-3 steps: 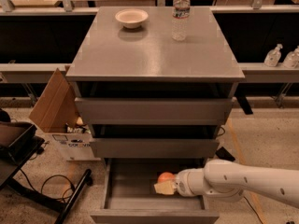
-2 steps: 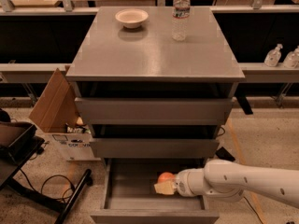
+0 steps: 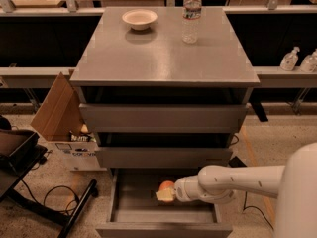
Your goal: Place orange into bottom drawer
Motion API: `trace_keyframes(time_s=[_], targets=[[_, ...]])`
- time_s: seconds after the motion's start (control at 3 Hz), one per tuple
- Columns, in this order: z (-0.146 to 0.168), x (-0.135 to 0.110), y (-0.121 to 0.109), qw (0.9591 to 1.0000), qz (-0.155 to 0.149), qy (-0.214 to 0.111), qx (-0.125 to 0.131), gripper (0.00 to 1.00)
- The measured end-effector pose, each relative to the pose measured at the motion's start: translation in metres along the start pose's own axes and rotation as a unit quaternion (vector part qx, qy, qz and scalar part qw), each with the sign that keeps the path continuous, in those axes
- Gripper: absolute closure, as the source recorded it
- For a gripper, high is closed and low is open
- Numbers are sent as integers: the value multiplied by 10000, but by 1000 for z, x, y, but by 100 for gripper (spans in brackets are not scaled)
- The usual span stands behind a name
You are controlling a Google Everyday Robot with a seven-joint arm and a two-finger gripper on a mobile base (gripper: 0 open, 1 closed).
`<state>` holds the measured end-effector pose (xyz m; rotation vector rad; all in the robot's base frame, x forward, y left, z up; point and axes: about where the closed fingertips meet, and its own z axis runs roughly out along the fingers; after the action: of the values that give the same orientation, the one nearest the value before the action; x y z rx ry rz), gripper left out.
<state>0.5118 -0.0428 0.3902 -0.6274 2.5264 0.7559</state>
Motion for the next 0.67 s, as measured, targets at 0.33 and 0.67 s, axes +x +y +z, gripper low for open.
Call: trace_keyframes(time_s=[0.33, 0.67], targets=[[49, -5, -34, 10000, -22, -82, -46, 100], [91, -8, -64, 9995, -55, -249, -165, 100]])
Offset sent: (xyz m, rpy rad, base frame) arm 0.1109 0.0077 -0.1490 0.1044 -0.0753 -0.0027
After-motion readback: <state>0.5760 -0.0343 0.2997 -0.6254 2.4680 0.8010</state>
